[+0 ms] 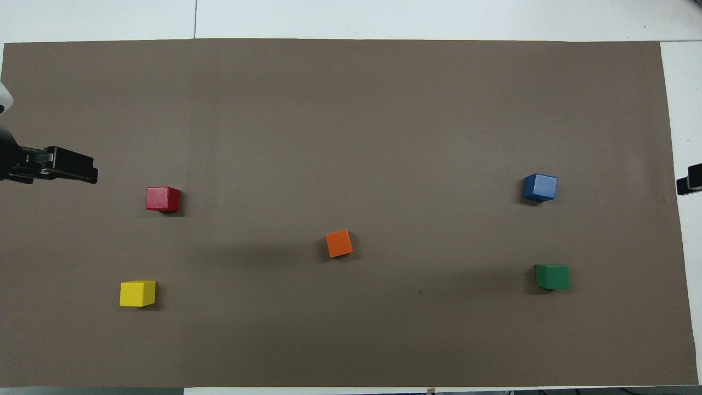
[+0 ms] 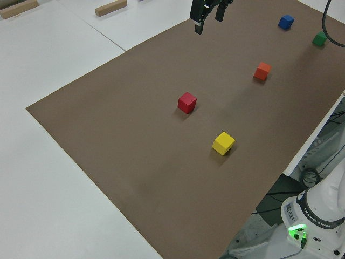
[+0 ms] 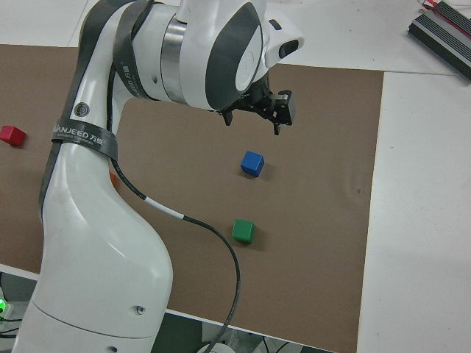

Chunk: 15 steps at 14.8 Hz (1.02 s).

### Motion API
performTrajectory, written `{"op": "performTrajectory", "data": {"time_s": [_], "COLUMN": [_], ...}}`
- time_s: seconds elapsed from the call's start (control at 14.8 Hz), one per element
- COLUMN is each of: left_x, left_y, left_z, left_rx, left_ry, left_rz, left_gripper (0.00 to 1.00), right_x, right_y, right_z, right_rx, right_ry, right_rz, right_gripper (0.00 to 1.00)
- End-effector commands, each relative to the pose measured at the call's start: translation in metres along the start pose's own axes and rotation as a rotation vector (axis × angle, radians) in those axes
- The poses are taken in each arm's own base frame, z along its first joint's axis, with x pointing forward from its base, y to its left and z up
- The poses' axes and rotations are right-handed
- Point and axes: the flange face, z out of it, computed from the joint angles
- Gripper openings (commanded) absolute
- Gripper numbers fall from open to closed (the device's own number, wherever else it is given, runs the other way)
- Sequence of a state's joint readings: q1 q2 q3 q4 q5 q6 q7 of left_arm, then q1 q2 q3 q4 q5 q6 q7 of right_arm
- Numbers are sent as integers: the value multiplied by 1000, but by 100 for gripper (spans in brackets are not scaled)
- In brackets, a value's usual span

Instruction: Transfer red block to right arm and stack on blue block

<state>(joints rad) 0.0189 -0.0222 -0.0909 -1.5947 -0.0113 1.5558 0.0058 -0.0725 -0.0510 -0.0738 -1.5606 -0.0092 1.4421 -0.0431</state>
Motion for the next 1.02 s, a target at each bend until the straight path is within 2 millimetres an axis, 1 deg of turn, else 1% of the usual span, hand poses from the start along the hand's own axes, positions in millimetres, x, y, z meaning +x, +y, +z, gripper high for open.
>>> {"op": "performTrajectory", "data": {"time_s": [0.0, 0.14, 0.34, 0.47, 0.54, 0.68, 0.81, 0.88, 0.95], "left_x": [-2, -3, -4, -7, -9, -18, -36, -39, -38], "left_y": [-2, -3, -2, -3, -6, -3, -1, -4, -7], "left_z": [3, 6, 15, 22, 27, 51, 85, 103, 117], "left_rx": [-10, -9, -9, -5, -4, 3, 11, 11, 11], "left_ry": [3, -8, -17, -26, -19, 18, 74, 88, 85], "left_rz": [-13, -15, -5, -2, -7, -1, -1, -8, -13], "left_gripper": [100, 100, 100, 100, 100, 100, 100, 100, 100], "right_x": [-7, -7, -8, -11, -16, -20, -24, -25, -26], "right_y": [3, 3, 10, 14, 14, 12, 9, 8, 7], "right_z": [-1, 0, 0, 9, 11, 18, 24, 27, 32], "right_rx": [-19, -18, -17, -14, -12, -9, 9, 26, 55], "right_ry": [-6, -7, -9, -26, -34, -41, -50, -44, -33], "right_rz": [-22, -27, -44, -40, -40, -43, -49, -62, -85], "right_gripper": [100, 100, 100, 100, 100, 100, 100, 100, 100]}}
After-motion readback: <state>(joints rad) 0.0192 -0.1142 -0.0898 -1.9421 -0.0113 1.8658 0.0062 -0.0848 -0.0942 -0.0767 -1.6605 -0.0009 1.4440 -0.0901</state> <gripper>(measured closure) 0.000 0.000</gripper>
